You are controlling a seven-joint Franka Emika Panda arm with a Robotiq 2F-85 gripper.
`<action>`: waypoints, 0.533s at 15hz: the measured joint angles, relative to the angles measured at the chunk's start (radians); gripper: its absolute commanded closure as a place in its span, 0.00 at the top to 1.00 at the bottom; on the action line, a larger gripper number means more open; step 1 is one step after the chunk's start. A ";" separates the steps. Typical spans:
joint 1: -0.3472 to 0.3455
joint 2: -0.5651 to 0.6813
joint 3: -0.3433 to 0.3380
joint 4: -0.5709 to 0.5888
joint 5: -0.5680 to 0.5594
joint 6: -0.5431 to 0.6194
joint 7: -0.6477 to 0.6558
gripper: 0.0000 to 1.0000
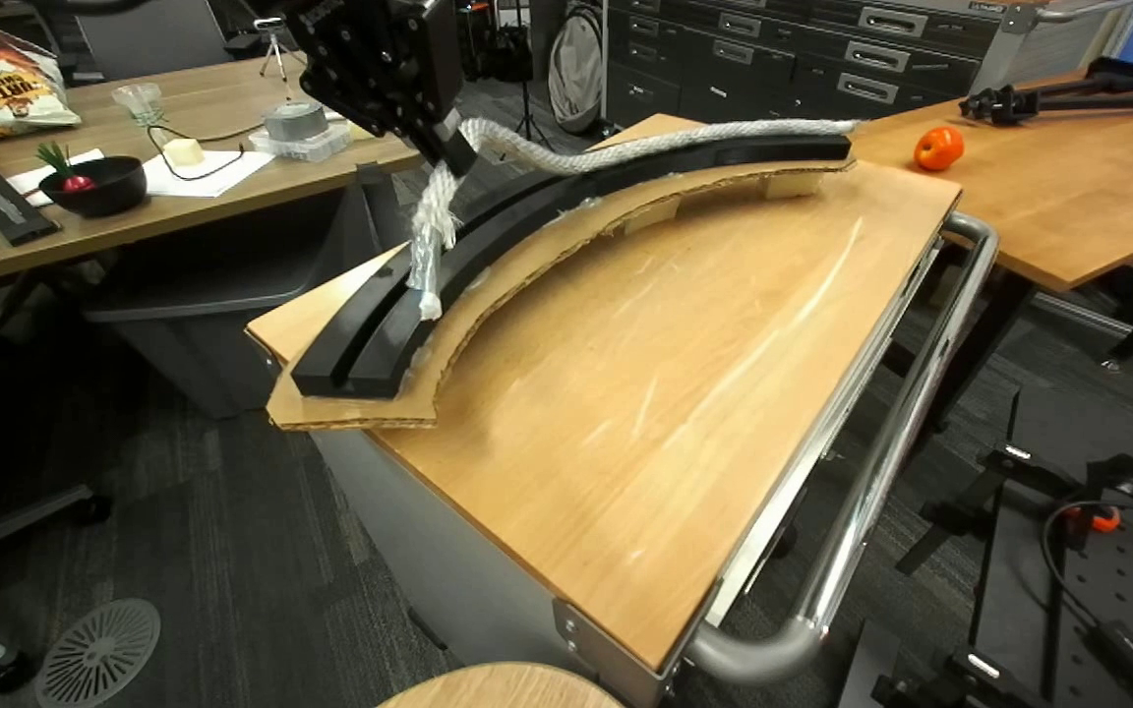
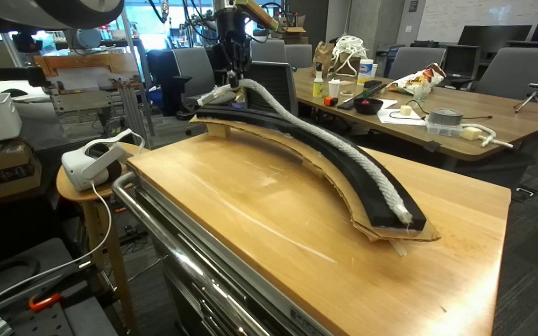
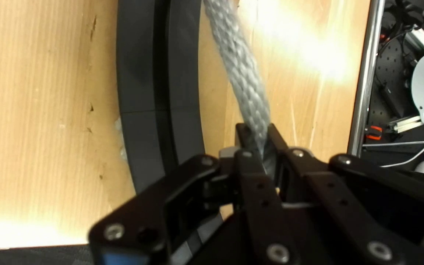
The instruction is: Put the rope along the center of the black object
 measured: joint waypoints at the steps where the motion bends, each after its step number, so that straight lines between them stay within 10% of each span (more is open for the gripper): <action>1: -0.014 0.000 0.003 0.010 0.023 0.002 0.002 0.03; 8: -0.101 0.001 0.009 0.036 0.135 0.130 0.098 0.03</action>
